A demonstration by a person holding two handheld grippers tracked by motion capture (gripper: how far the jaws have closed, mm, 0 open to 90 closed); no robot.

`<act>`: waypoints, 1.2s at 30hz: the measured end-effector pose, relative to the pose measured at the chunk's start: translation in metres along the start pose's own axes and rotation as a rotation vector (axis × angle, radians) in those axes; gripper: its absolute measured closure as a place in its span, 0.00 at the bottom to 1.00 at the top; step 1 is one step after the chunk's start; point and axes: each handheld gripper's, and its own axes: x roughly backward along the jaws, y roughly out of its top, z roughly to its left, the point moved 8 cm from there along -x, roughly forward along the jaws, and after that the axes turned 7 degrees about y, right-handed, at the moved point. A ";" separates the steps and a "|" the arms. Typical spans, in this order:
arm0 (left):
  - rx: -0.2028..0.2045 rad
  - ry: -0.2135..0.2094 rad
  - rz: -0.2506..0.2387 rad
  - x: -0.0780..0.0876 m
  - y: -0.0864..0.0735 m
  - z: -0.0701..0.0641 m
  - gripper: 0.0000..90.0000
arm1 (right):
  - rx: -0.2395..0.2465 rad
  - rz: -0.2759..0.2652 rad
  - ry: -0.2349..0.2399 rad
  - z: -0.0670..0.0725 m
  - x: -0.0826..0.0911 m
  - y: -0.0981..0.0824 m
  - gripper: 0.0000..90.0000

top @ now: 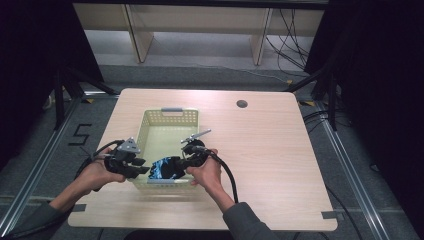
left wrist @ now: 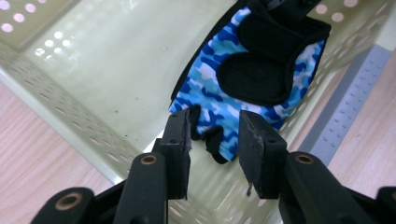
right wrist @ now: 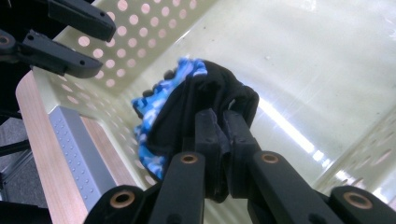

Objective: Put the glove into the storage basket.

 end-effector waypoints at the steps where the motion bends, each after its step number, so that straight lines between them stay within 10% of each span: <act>1: 0.008 0.001 -0.001 0.001 0.000 -0.001 0.70 | -0.006 -0.001 0.002 0.001 0.000 0.000 0.96; 24: 0.027 -0.020 -0.056 0.008 0.009 -0.012 0.51 | 0.054 0.021 -0.081 -0.001 0.009 0.002 0.79; 36: 0.074 -0.007 -0.131 0.019 0.017 -0.022 0.37 | 0.064 -0.055 -0.074 0.007 0.030 0.008 0.67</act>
